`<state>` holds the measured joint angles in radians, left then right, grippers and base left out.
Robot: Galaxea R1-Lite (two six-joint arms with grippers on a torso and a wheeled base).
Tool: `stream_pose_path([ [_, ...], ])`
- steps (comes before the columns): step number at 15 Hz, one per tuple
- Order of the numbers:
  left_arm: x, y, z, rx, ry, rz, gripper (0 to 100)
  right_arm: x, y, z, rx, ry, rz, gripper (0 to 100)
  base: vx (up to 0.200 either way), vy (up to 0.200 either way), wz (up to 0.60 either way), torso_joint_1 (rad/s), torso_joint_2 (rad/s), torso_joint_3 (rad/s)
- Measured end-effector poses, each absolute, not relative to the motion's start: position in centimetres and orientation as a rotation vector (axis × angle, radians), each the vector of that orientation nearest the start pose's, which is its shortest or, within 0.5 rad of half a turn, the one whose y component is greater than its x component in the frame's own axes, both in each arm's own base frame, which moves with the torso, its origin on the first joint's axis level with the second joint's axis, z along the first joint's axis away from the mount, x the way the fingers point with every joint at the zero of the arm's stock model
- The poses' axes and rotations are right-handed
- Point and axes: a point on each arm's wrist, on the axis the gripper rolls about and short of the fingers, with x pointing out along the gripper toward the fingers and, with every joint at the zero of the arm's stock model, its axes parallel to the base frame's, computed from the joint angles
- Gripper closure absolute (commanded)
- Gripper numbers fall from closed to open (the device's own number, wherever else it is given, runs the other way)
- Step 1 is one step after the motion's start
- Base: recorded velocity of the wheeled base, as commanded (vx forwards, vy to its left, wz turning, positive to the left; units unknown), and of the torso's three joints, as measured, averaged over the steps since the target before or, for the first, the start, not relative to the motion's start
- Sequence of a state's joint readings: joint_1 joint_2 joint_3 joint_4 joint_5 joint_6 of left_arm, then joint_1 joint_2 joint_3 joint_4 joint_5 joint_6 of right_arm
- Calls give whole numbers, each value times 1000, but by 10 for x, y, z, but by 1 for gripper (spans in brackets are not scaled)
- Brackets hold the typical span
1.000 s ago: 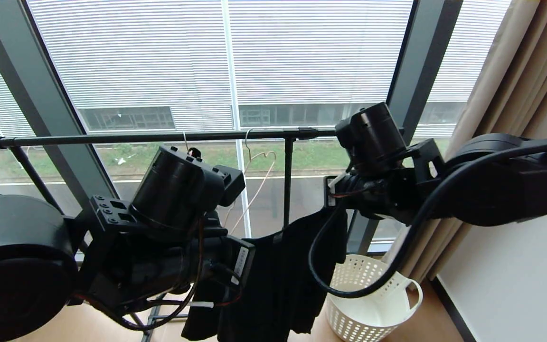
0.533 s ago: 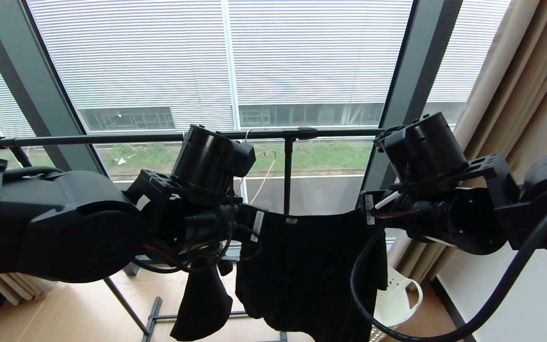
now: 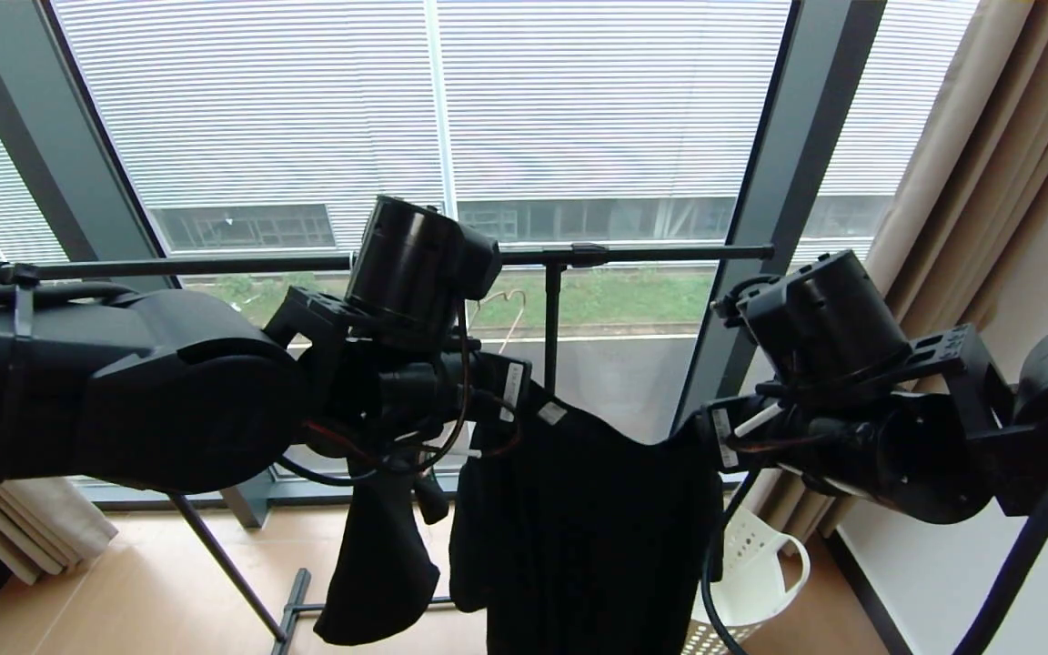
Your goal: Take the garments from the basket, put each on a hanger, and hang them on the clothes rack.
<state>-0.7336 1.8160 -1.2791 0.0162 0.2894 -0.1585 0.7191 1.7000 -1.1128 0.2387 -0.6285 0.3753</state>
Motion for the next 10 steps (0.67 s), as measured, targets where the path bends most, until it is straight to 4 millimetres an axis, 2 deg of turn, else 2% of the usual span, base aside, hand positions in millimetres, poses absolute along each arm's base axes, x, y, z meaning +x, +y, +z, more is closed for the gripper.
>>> stream_pose_path([
  [2,262,-234,224,105,484,-409,100,222,180,173,-254,697,48,0,0,0,0,0,0,0],
  [5,258,-237,227,107,473,-409,100,204,177,159,-332,727,327,0,0,0,0,0,0,0],
  [7,256,-237,229,108,469,-411,100,194,172,155,-333,710,475,0,0,0,0,0,0,0],
  [10,255,-237,230,105,464,-413,100,191,172,157,-262,613,552,0,0,0,0,0,0,0],
])
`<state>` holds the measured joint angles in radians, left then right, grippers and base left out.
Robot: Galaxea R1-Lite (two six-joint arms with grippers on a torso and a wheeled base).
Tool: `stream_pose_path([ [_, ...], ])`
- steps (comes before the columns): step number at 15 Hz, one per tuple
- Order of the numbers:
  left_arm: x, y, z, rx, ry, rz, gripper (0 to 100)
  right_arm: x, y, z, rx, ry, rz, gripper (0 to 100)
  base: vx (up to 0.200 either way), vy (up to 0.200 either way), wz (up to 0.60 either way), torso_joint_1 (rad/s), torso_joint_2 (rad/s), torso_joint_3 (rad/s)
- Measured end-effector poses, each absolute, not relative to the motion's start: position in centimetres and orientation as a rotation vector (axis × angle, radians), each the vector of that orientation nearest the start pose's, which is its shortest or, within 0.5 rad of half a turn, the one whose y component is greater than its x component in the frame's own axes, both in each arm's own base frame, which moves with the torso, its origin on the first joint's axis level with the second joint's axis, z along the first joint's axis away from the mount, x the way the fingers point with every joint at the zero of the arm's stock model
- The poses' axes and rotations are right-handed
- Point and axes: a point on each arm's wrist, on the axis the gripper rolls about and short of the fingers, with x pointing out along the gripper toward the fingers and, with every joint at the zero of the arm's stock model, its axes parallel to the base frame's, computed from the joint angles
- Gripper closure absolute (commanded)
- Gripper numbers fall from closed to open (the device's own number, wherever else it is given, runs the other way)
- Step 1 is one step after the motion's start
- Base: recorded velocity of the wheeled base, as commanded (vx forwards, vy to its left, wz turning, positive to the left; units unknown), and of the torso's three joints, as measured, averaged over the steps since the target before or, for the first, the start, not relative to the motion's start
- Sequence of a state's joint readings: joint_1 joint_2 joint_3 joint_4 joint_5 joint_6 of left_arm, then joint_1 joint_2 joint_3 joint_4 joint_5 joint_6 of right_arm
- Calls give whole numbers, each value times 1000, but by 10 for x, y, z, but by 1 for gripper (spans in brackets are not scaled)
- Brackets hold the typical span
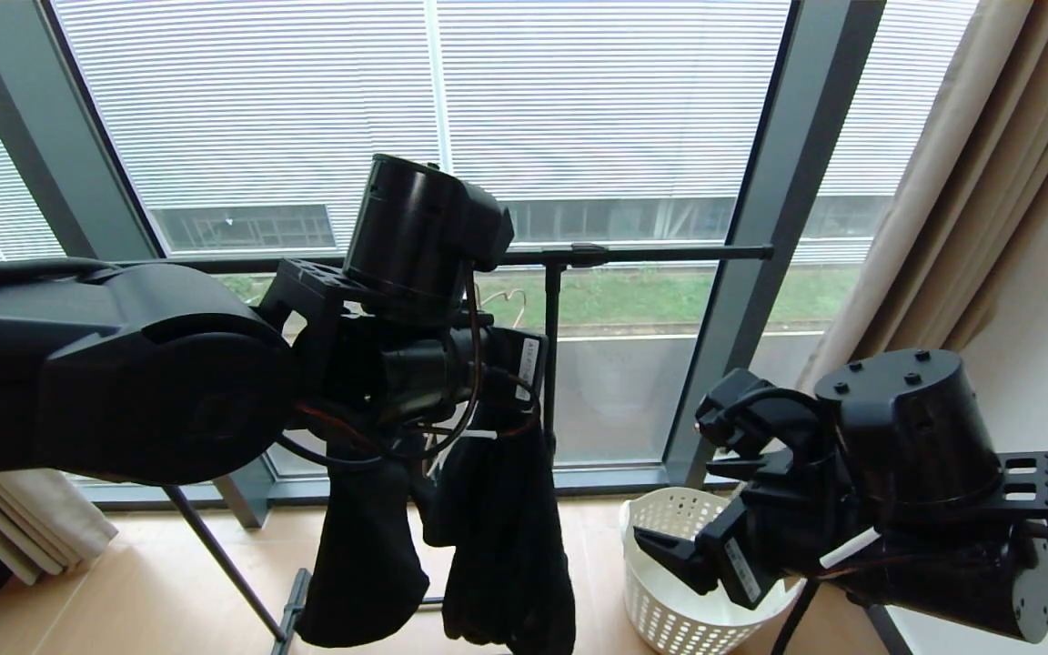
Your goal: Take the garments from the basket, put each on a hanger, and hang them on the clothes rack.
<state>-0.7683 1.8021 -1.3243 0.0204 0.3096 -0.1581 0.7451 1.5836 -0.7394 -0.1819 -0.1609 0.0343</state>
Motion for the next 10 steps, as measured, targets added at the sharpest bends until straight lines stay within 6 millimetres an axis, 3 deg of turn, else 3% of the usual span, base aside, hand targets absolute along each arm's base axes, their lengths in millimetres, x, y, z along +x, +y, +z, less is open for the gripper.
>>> stream_pose_path([
  [4,249,-239,231,109,464,-427,100,193,181,154,-114,554,566,0,0,0,0,0,0,0],
  [10,239,-246,229,126,466,-448,100,198,230,165,129,456,415,0,0,0,0,0,0,0],
])
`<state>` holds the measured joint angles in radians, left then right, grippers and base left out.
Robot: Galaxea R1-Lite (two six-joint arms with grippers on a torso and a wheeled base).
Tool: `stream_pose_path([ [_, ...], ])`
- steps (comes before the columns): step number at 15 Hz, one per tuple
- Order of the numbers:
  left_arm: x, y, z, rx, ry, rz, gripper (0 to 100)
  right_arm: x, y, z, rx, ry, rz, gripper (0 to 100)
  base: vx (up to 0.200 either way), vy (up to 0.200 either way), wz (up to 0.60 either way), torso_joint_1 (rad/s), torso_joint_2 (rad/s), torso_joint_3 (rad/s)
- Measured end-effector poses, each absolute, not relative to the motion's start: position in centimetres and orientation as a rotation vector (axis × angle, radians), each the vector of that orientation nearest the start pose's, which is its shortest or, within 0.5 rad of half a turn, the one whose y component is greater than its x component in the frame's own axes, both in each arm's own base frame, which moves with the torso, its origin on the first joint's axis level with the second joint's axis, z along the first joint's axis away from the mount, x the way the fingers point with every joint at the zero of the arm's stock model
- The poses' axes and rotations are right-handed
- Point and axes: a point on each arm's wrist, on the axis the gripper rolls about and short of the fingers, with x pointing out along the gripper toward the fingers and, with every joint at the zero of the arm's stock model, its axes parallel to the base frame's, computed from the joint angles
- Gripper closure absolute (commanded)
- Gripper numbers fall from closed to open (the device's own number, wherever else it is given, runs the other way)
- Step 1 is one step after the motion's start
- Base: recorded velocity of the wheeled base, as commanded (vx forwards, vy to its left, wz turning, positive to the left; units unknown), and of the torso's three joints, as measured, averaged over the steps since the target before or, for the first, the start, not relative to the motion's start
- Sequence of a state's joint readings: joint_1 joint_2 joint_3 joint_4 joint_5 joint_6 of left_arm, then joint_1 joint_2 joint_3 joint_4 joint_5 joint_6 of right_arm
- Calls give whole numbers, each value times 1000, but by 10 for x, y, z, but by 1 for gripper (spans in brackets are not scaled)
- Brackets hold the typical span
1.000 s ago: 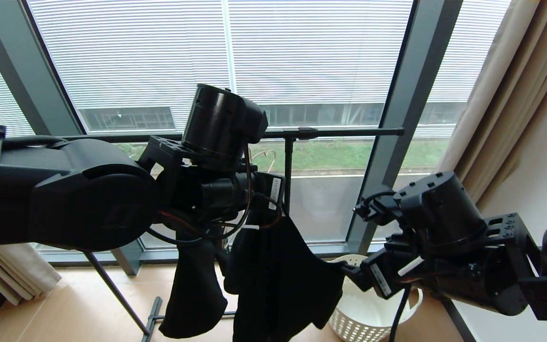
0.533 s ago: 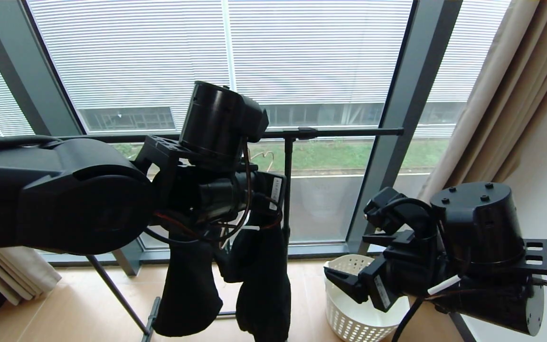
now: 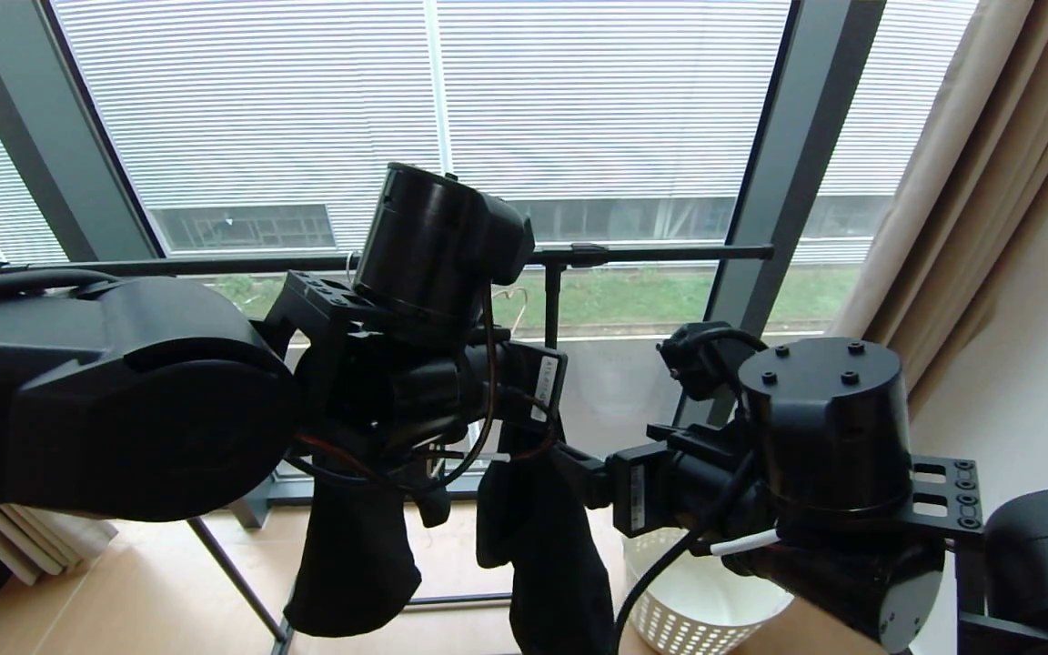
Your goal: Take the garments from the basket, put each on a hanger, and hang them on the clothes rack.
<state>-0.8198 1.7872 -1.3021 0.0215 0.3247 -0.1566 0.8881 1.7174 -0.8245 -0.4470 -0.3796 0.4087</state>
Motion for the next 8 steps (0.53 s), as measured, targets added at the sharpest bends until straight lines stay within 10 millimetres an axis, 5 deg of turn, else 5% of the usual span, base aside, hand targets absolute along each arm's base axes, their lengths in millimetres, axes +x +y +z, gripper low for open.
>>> stream_pose_path([
  [8,236,-250,227,146,465,-444,100,215,254,158,153,450,364,0,0,0,0,0,0,0],
])
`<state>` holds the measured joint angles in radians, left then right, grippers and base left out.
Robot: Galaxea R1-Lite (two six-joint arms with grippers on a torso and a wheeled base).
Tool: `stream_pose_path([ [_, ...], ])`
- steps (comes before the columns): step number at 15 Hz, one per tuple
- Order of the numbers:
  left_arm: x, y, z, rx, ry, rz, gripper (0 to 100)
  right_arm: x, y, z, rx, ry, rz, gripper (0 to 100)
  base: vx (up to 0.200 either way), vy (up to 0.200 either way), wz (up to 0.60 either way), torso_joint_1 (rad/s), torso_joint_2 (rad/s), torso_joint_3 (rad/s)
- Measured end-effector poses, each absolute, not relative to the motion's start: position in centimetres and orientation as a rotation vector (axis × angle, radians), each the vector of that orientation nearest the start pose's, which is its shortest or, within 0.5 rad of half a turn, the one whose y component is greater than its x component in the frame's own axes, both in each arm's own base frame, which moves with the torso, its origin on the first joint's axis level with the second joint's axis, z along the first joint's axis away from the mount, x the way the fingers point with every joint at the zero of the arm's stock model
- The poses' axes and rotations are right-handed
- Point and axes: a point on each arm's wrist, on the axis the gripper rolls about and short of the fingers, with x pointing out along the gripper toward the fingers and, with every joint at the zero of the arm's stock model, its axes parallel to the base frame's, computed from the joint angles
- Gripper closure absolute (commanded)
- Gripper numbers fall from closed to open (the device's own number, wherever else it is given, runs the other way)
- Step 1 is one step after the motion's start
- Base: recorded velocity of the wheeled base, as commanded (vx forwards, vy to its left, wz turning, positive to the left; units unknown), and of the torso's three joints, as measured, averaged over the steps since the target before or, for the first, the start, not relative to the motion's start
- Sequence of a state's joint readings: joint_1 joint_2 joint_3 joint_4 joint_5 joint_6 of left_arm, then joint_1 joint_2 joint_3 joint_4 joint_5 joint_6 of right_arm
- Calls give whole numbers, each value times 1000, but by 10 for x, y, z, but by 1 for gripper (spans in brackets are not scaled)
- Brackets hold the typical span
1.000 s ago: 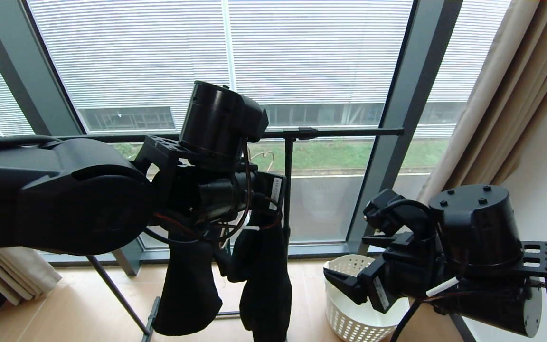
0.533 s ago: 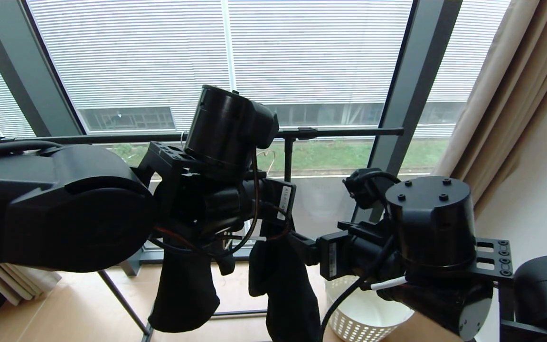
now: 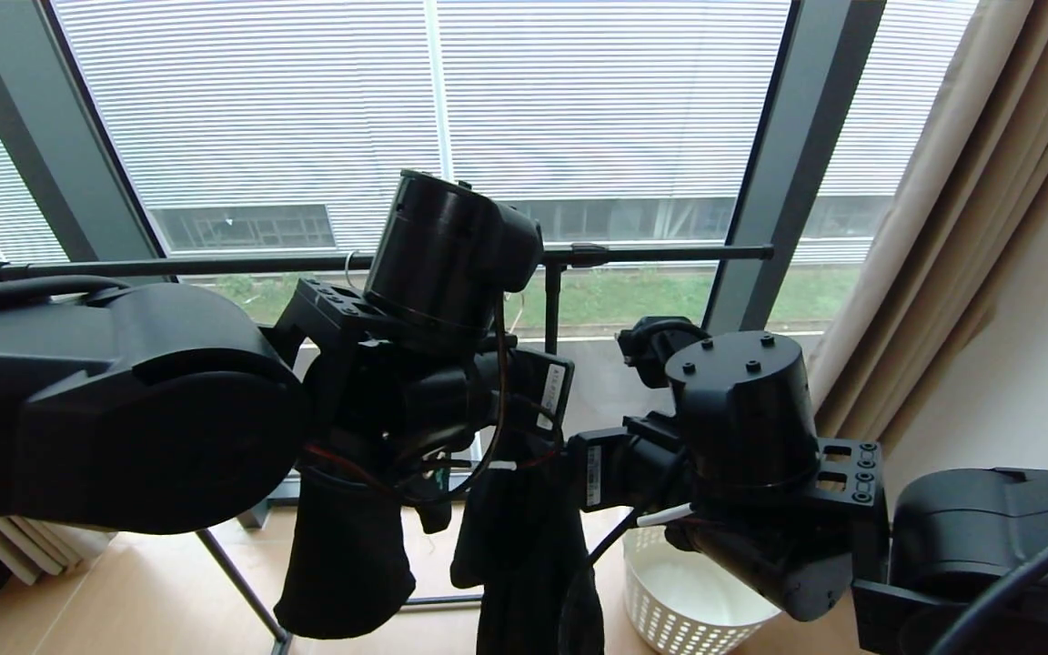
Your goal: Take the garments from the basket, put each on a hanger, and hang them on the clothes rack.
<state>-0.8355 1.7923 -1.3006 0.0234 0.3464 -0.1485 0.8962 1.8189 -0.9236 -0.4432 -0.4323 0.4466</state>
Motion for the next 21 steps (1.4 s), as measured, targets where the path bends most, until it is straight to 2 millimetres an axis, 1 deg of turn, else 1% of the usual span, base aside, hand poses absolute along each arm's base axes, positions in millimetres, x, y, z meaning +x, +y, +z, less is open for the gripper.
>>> stream_pose_path([
  [5,235,-249,228,145,462,-444,100,231,254,141,133,480,318,0,0,0,0,0,0,0],
  [10,231,-244,230,159,457,-446,100,246,246,125,109,514,262,0,0,0,0,0,0,0],
  [13,230,-242,231,159,454,-446,100,247,239,113,39,543,252,0,0,0,0,0,0,0],
  [16,229,-241,233,159,451,-449,100,248,232,104,20,569,232,0,0,0,0,0,0,0],
  [21,228,-240,233,159,452,-448,100,253,231,93,-16,594,221,0,0,0,0,0,0,0],
])
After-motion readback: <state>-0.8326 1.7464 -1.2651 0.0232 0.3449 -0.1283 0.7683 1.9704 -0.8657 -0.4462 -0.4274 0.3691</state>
